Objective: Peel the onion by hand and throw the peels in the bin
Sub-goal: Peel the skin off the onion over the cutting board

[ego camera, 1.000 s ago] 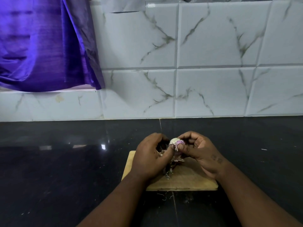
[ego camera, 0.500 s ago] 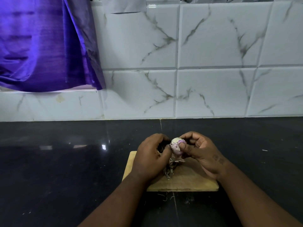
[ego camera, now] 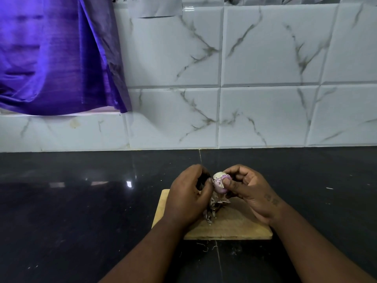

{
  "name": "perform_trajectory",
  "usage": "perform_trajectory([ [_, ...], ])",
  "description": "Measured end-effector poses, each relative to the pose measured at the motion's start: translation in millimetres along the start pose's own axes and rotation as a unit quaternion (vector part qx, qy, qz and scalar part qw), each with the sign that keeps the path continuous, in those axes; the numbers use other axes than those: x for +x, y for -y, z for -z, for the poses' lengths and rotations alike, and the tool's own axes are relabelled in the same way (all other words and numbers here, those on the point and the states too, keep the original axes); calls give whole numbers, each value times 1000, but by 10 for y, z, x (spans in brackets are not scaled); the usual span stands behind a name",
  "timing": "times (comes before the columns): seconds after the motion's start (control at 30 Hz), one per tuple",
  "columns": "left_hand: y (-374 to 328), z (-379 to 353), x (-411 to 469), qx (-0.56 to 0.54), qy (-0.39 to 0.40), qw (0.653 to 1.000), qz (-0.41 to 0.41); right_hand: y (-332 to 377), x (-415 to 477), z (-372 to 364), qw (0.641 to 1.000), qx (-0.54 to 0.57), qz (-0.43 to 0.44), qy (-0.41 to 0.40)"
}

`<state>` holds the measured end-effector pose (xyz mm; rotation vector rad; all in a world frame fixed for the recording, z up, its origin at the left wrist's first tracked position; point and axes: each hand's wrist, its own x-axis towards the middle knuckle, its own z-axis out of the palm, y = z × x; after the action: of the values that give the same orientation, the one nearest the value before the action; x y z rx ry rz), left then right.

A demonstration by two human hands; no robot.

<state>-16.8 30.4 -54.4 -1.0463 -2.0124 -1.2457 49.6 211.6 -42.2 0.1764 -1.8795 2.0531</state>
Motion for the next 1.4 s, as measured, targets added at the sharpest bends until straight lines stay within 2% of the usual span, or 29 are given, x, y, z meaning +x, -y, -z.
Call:
perform_trajectory([
  [0.1, 48, -19, 1, 60, -4, 997, 47, 18, -11, -6, 1000, 23, -1, 5],
  [0.2, 89, -42, -13, 102, 24, 991, 79, 20, -18, 3, 1000, 18, -8, 14],
  [0.37, 47, -1, 5, 32, 8, 999, 33, -8, -21, -3, 999, -26, -14, 20],
  [0.5, -5, 20, -7, 14, 29, 999, -11, -13, -14, 23, 999, -45, -2, 20],
  [0.9, 58, 13, 12, -9, 16, 1000, 9, -14, -6, 20, 998, -57, 19, 3],
  [1.07, 28, 6, 2, -9, 31, 999, 6, -6, -12, 32, 997, -67, 29, 10],
  [1.4, 8, 19, 7, -10, 7, 1000, -9, 3, -5, 31, 998, -64, 24, -9],
])
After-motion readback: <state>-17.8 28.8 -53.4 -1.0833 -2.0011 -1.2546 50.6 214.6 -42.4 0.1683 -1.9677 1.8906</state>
